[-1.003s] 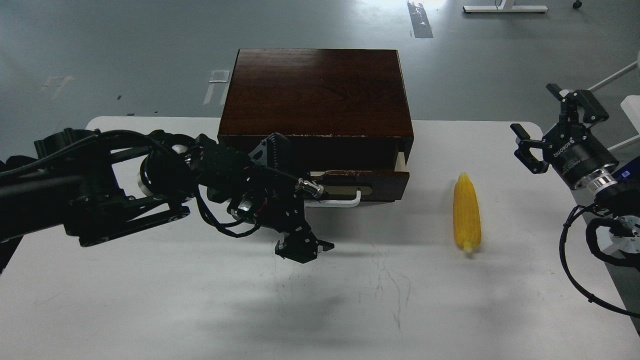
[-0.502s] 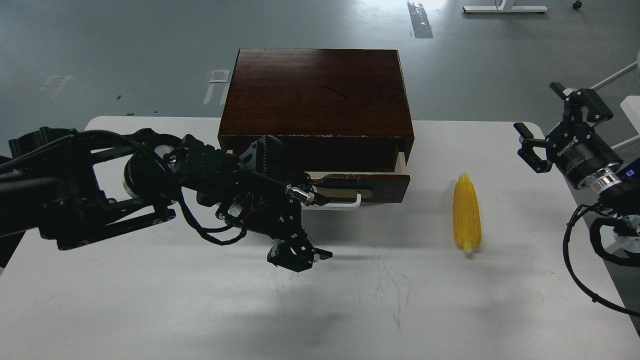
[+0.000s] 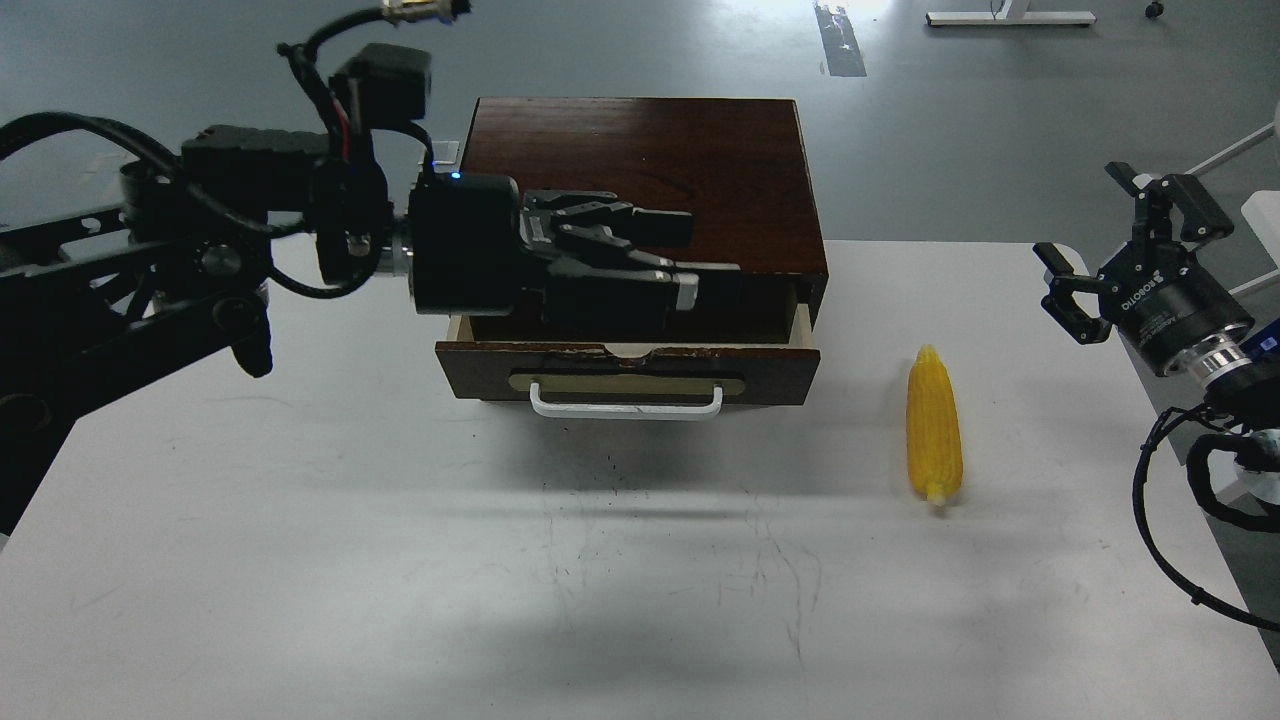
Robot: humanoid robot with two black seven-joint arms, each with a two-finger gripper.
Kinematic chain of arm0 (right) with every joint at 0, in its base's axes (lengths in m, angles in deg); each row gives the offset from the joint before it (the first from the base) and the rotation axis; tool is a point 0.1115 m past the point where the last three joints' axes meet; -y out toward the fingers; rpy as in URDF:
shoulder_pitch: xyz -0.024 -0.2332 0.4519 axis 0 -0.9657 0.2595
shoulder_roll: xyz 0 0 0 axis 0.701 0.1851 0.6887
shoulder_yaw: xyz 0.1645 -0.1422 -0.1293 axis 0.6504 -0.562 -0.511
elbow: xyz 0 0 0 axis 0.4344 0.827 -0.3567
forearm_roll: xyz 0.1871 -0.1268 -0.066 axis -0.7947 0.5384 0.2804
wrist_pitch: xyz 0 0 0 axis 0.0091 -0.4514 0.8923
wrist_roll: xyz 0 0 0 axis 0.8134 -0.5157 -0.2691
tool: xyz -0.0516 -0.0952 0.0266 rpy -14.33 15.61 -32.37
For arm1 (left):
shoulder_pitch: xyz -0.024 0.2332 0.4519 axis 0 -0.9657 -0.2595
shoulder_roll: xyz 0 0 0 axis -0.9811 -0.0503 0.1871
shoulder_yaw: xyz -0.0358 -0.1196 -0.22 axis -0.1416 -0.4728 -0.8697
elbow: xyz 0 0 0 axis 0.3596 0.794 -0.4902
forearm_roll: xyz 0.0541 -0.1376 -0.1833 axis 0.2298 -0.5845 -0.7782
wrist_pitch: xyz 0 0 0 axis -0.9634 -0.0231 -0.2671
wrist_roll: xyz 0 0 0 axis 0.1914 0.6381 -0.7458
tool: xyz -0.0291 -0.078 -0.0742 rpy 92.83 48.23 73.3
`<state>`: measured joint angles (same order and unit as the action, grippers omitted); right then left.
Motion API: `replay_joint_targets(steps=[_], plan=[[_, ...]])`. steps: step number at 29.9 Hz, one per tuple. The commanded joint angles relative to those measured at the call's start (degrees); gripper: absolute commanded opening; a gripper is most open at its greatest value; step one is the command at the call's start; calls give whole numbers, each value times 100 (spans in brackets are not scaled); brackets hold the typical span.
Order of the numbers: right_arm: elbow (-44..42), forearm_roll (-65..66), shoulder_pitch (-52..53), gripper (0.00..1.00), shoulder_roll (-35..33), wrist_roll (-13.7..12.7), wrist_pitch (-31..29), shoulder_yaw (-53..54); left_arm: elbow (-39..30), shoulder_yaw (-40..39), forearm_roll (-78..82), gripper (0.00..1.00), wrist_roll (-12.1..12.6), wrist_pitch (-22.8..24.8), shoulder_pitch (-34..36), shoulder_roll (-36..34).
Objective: Put corn in drawer with both arms
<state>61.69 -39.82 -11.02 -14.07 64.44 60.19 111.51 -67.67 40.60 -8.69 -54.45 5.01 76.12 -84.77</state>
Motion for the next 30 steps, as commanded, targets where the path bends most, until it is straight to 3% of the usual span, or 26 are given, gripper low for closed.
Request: replay_joint_targets(steps=[1, 5, 11, 16, 21, 30], plan=[[6, 3, -20, 100, -47, 0, 0, 0, 310, -14, -2459, 99, -1, -67, -421, -290], [67, -5, -20, 100, -126, 0, 0, -9, 1170, -23, -4217, 99, -1, -85, -1018, -334], [234, -5, -20, 100, -398, 0, 0, -9, 2462, -207, -4992, 99, -1, -24, -1827, -133], [279, 38, -11, 100, -732, 0, 0, -140, 3105, -488, -5590, 99, -1, 38, -2232, 61], [401, 363, 138, 100, -1163, 0, 0, -518, 3229, -533, -5662, 99, -1, 301, -2452, 114], [454, 3613, 806, 100, -1638, 0, 0, -949, 3238, -586, -5636, 99, -1, 407, -2452, 131]])
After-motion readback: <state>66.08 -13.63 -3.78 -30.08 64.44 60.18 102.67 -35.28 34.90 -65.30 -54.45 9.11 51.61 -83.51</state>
